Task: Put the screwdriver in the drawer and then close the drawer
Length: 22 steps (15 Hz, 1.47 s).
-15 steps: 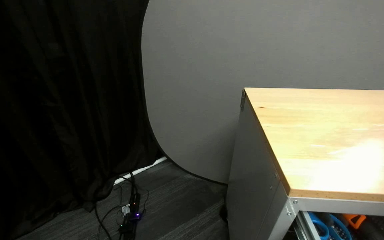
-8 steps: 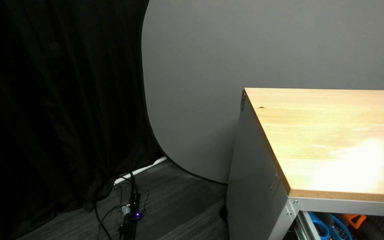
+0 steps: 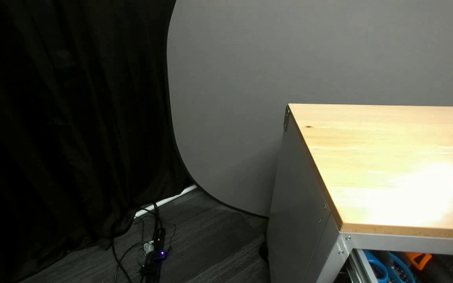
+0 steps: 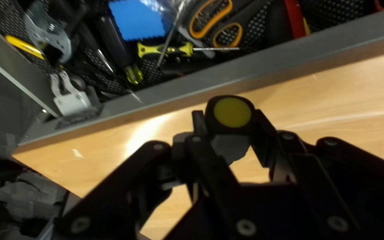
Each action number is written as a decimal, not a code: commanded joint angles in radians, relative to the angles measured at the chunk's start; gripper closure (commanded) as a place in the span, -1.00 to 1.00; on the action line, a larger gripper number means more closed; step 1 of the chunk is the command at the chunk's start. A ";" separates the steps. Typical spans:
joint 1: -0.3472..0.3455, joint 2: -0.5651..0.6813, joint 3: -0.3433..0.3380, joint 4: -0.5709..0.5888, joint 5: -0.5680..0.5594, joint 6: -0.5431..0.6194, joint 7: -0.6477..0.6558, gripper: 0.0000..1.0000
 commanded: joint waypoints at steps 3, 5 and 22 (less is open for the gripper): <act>-0.035 -0.071 0.121 -0.147 -0.108 -0.032 0.350 0.61; -0.032 -0.032 0.144 -0.149 -0.115 -0.013 0.425 0.61; -0.042 -0.026 0.150 -0.184 -0.054 0.001 0.363 -1.00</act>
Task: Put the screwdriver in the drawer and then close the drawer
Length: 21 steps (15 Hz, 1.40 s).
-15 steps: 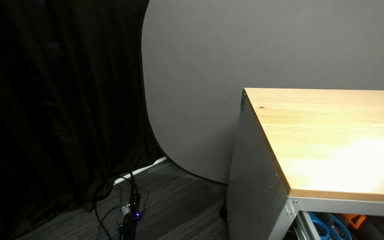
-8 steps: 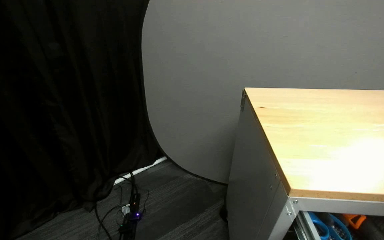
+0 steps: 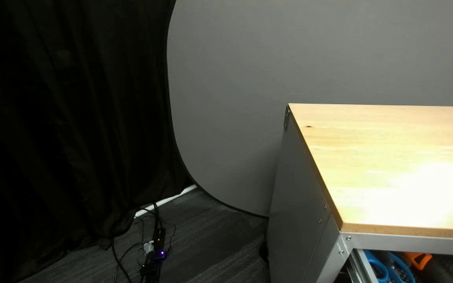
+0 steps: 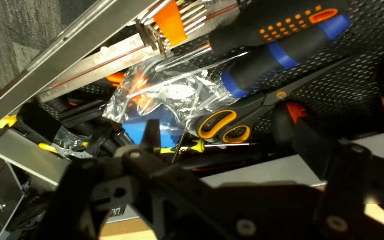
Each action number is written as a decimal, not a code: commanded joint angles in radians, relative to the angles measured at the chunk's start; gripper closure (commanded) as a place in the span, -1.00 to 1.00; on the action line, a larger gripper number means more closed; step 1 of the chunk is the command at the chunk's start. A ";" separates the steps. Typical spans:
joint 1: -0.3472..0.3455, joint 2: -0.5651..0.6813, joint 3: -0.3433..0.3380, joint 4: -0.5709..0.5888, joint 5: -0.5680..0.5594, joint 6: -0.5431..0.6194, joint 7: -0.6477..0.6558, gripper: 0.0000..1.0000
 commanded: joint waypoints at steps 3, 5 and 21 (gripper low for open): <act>-0.030 -0.179 0.001 -0.097 0.198 -0.085 -0.128 -1.00; -0.028 -0.189 -0.001 -0.149 0.350 0.000 -0.309 -1.00; -0.100 -0.216 -0.076 -0.256 0.696 -0.221 -1.059 -0.50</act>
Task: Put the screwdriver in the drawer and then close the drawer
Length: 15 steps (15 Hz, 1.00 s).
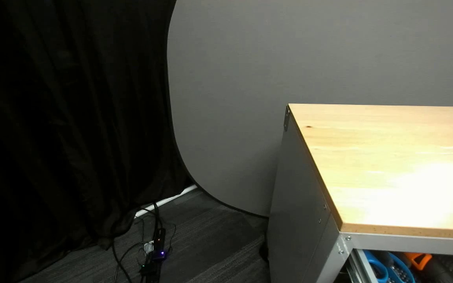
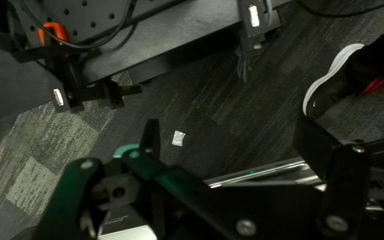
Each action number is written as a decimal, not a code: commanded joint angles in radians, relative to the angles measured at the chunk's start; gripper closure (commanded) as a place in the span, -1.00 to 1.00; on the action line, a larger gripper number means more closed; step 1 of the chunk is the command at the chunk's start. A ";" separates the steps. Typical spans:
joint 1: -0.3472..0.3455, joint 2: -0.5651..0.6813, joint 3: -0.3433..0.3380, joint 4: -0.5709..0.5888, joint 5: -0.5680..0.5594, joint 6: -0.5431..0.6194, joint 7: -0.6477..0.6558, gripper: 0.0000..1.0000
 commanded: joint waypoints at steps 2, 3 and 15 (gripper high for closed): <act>-0.099 0.047 0.037 -0.023 -0.144 0.086 0.020 -0.32; -0.112 0.071 0.034 -0.013 -0.167 0.101 0.023 -0.17; -0.137 0.298 -0.023 0.042 -0.376 0.327 0.197 0.80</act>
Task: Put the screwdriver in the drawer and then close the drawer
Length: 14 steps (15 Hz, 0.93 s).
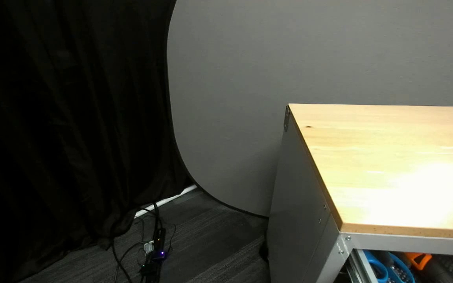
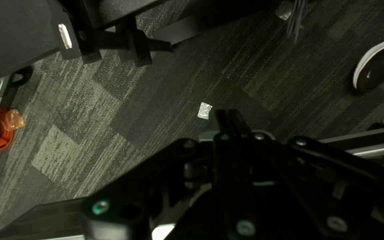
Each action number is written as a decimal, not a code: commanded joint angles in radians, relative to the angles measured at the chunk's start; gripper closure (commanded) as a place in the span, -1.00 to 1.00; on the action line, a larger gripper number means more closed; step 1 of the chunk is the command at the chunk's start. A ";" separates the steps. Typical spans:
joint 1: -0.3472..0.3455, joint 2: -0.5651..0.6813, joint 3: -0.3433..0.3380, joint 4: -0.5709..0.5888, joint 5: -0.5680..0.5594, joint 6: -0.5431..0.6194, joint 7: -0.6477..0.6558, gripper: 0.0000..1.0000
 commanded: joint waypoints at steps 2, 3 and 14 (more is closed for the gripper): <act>0.028 0.116 -0.035 0.077 -0.081 0.098 0.101 0.77; 0.039 0.135 -0.045 0.093 -0.098 0.115 0.122 0.78; 0.162 0.263 -0.154 0.274 -0.372 0.230 0.402 0.80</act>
